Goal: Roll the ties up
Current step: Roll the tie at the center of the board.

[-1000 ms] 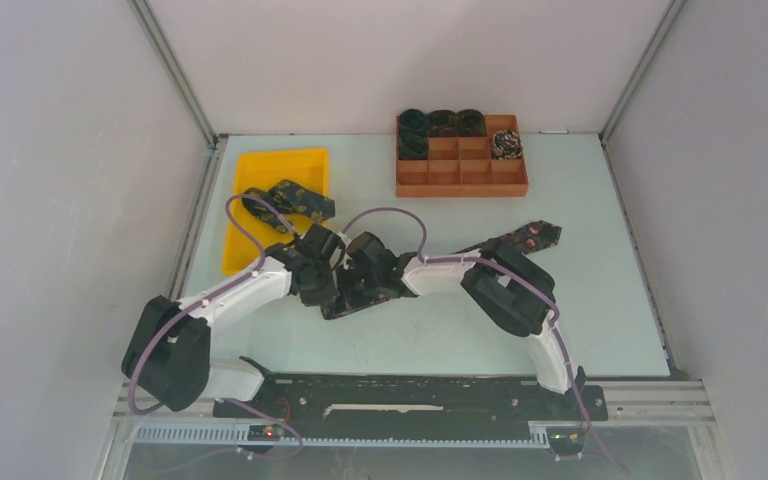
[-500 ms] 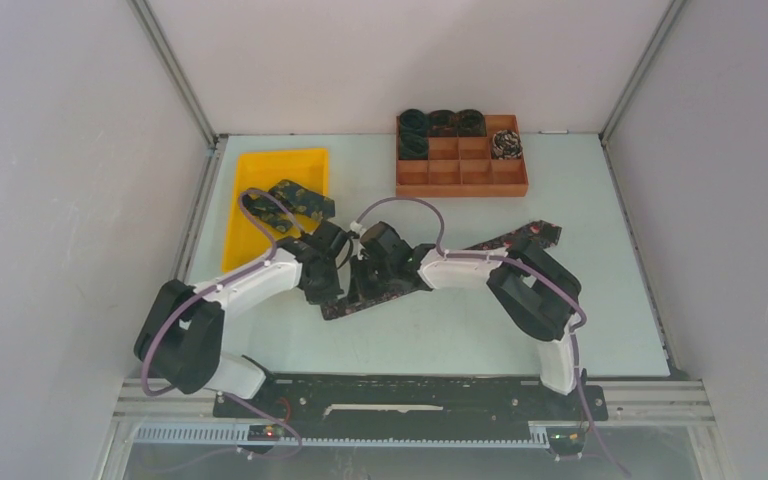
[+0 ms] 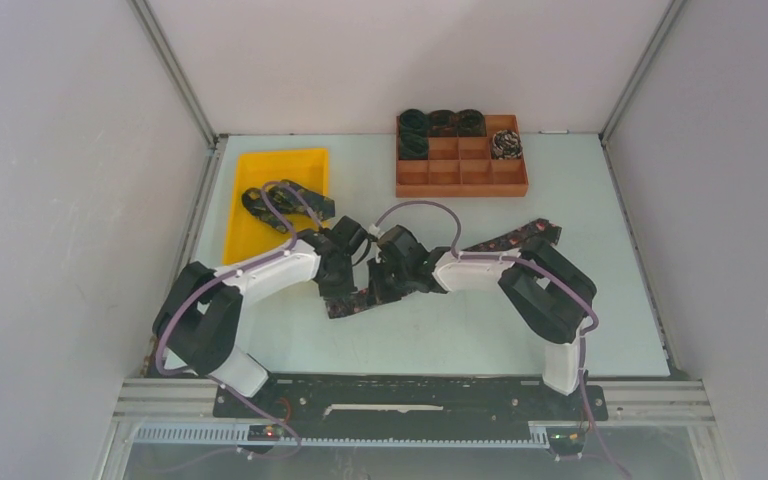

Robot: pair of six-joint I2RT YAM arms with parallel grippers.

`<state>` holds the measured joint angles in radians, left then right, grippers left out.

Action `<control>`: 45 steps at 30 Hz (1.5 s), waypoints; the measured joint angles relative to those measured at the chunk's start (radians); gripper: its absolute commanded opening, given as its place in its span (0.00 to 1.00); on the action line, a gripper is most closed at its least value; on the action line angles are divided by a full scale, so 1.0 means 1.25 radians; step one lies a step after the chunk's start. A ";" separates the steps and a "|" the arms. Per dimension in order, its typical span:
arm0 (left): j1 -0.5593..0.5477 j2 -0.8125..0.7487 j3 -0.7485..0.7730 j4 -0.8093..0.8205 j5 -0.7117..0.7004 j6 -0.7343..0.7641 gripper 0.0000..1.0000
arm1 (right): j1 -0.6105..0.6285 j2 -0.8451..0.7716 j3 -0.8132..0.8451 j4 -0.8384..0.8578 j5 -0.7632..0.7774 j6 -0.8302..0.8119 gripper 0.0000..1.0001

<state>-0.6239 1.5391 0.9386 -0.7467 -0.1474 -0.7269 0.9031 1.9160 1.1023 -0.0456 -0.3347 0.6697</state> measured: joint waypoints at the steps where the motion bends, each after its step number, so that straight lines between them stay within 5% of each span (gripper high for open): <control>1: -0.002 0.003 0.003 0.000 0.000 -0.001 0.06 | -0.002 0.000 -0.003 0.001 0.000 0.000 0.00; 3: -0.007 0.008 0.011 -0.003 -0.002 -0.004 0.00 | -0.005 -0.001 -0.010 0.002 0.000 0.000 0.00; 33: -0.010 -0.093 -0.019 -0.107 -0.153 -0.041 0.00 | 0.051 0.181 0.107 0.210 -0.149 0.105 0.00; 45: -0.010 -0.057 -0.011 -0.135 -0.167 -0.040 0.00 | 0.007 0.140 0.067 0.193 -0.170 0.084 0.00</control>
<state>-0.6361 1.4677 0.9253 -0.9157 -0.3557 -0.7765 0.9115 2.0907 1.1858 0.1963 -0.5472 0.7746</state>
